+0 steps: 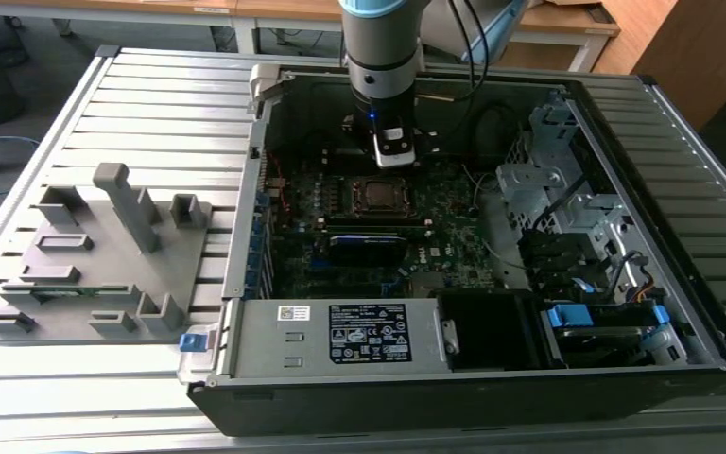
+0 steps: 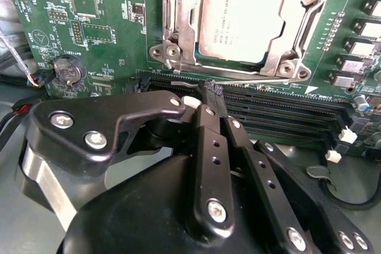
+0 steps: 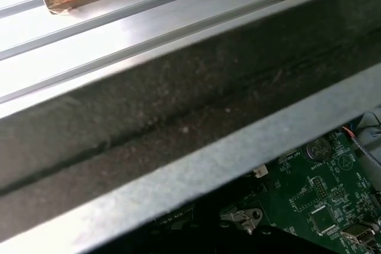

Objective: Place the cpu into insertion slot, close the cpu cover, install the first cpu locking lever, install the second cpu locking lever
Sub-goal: 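Install the first cpu locking lever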

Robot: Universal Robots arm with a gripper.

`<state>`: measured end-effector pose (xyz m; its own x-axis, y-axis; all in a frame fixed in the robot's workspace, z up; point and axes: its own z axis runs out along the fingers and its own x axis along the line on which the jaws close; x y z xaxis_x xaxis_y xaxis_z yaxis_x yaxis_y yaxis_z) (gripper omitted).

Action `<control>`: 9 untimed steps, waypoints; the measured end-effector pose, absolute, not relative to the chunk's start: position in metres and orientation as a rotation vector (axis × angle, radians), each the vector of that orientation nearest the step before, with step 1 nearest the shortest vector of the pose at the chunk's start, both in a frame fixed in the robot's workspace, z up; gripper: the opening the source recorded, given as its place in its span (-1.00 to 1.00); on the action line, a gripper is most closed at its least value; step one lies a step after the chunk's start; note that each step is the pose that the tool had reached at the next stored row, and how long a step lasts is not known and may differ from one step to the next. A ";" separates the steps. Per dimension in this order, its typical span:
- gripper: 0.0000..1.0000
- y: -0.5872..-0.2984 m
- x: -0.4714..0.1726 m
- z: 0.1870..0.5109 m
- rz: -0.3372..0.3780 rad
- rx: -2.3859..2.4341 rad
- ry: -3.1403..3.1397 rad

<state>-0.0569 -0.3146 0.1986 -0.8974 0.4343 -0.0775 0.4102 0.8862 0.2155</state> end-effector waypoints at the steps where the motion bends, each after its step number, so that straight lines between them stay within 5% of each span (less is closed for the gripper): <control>1: -0.79 -0.315 -0.057 0.198 0.294 0.659 2.930; 9: -0.79 -0.316 -0.053 0.198 0.295 0.658 2.930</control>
<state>-0.0526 -0.3160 0.1981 -0.8975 0.4342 -0.0776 0.4100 0.8862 0.2159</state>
